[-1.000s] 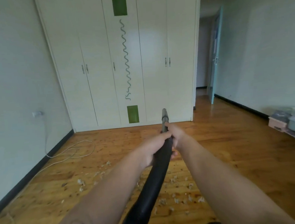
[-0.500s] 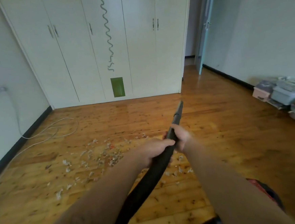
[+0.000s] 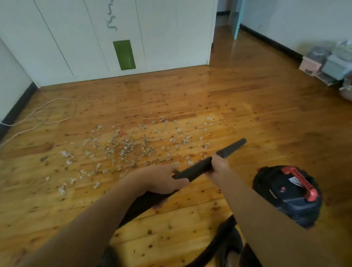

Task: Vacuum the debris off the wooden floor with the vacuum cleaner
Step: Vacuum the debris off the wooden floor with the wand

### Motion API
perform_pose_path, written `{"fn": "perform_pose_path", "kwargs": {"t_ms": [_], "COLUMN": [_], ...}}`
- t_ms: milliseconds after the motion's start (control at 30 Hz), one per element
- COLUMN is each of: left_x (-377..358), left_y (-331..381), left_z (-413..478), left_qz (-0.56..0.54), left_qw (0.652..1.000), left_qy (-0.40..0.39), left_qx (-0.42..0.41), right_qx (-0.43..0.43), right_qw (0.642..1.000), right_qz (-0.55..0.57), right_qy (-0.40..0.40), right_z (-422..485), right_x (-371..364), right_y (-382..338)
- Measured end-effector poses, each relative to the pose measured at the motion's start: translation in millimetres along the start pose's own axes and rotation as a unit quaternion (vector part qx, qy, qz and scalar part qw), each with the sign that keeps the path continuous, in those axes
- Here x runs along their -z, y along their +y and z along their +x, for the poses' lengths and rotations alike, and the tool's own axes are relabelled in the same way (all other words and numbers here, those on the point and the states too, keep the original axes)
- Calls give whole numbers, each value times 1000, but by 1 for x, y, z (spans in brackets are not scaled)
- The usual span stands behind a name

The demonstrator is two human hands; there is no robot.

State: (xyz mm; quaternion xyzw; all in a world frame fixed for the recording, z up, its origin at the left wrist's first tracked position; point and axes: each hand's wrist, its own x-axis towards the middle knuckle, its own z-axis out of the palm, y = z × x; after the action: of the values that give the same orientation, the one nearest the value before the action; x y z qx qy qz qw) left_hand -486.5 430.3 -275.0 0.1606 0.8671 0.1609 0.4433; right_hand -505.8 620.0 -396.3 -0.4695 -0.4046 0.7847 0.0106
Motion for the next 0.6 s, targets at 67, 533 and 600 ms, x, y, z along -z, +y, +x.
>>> {"fn": "perform_pose_path", "kwargs": {"t_ms": [67,533,600], "left_x": [-13,-82,-84], "left_y": [-8,-23,-25], "left_z": [0,41,48], "left_qz": [6,96,114], "left_qw": [1000,992,989], "left_qy": [7,13,17], "left_qx": [27,84,90], "right_qx": [-17,-134,-146], "right_qw": [1000,982,978], "right_qz": [-1,-123,-140], "right_qy": [-11,-41,-58], "right_z": [1,10,12], "right_x": [-1,27,26], "right_y": [24,96,97]}}
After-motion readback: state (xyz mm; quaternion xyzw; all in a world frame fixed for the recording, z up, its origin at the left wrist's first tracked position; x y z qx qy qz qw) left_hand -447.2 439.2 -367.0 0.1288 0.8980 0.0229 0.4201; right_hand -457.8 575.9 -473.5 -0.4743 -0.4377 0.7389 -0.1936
